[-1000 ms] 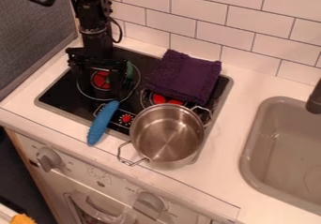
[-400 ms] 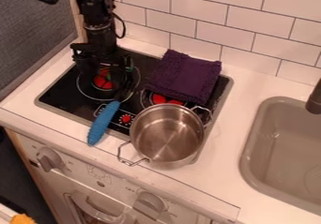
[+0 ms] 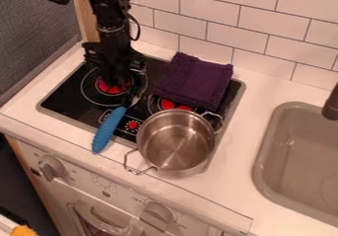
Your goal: Put the peppercorns in the silver bowl
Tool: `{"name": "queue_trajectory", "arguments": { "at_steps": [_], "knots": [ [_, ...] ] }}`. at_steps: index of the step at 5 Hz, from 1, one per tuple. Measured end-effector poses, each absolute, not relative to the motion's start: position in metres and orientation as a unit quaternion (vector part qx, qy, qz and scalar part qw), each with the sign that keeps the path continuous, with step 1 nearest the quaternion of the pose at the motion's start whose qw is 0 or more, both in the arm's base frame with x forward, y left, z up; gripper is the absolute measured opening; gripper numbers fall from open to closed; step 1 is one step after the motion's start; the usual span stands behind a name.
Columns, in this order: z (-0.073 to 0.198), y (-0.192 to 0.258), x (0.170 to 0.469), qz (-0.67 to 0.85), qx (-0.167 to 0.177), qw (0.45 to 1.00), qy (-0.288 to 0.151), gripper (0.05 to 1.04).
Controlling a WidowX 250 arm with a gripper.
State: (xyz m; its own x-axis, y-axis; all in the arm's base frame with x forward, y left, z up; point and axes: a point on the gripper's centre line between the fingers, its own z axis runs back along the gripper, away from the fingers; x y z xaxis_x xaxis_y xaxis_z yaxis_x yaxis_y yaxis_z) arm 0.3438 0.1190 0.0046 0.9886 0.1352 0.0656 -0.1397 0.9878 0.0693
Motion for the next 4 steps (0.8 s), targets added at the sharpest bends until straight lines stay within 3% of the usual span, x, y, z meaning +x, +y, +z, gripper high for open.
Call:
{"name": "queue_trajectory", "arguments": {
  "at_steps": [2, 3, 4],
  "knots": [
    [0.008, 0.109, 0.339, 0.061, 0.028, 0.997, -0.042, 0.231],
    [0.034, 0.088, 0.333, 0.037, 0.02, 0.997, -0.063, 0.231],
    [0.075, 0.056, 0.315, -0.005, 0.02, 0.994, -0.111, 0.231]
  ]
}}
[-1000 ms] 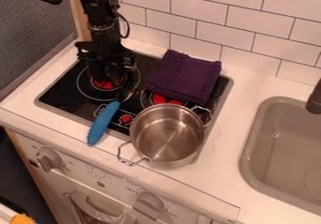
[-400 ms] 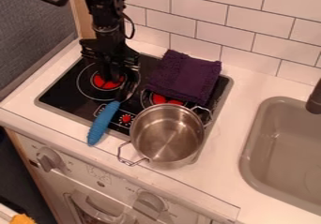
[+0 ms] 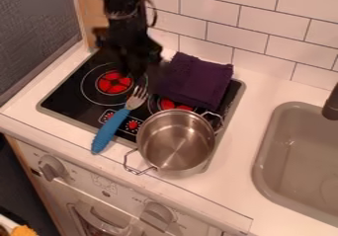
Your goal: Put the peppercorns in the silver bowl
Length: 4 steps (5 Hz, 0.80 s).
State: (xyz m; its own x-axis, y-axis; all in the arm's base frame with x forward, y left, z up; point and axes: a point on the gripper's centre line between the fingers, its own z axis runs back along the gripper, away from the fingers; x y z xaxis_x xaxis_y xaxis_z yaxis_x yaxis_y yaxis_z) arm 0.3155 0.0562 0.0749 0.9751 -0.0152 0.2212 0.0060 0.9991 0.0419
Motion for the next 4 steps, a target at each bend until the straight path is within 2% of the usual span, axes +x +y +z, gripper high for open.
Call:
{"name": "queue_trajectory", "arguments": {
  "at_steps": [1, 2, 3, 4],
  "knots": [
    [0.088, 0.016, 0.283, -0.053, 0.004, 0.991, -0.122, 0.231],
    [0.079, -0.017, 0.261, -0.101, -0.004, 0.99, -0.101, 0.231],
    [0.069, -0.034, 0.248, -0.122, -0.005, 0.989, -0.082, 0.231],
    [0.062, -0.036, 0.246, -0.119, -0.009, 0.99, -0.074, 0.291]
  ]
}}
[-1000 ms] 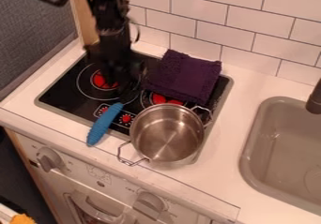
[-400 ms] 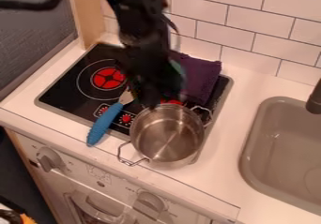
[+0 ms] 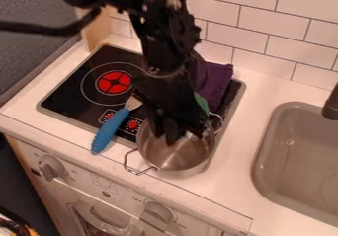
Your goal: Put the peppercorns in the silver bowl
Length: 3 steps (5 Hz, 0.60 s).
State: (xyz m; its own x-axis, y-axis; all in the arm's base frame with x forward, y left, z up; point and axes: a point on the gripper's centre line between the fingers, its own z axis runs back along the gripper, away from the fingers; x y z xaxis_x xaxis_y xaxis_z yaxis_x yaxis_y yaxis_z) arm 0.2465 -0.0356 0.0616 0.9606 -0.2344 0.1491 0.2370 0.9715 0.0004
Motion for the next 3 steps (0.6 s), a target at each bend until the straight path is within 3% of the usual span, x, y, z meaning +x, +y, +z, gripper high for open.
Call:
{"name": "queue_trajectory", "arguments": {
  "at_steps": [2, 3],
  "knots": [
    [0.06, -0.033, 0.251, -0.117, -0.014, 0.99, -0.072, 0.884],
    [0.07, -0.03, 0.249, -0.105, -0.01, 0.992, -0.073, 1.011]
  ]
}}
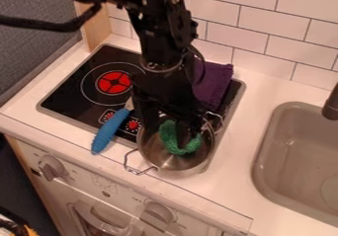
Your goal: Put the peppercorns in the silver bowl
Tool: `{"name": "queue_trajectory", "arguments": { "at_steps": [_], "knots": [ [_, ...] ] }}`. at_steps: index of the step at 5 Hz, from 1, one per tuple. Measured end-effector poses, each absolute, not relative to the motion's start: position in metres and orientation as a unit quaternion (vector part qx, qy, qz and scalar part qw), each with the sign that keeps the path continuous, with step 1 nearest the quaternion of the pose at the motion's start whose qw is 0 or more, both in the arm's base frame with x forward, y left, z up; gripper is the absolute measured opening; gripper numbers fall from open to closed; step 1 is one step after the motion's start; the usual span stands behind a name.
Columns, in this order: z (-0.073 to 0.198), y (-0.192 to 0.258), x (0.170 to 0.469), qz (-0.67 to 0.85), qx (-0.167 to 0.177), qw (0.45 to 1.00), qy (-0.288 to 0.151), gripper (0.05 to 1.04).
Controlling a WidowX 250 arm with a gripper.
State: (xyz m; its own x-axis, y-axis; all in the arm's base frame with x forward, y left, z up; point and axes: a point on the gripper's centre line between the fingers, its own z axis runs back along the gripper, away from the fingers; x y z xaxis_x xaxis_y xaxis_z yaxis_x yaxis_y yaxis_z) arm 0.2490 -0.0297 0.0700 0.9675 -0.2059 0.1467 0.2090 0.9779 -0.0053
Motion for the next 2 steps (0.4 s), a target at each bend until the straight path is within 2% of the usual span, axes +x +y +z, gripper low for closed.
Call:
{"name": "queue_trajectory", "arguments": {
  "at_steps": [2],
  "knots": [
    [0.0782, -0.0161, 0.2465, -0.041, -0.013, 0.997, -0.059, 1.001]
  ]
}}
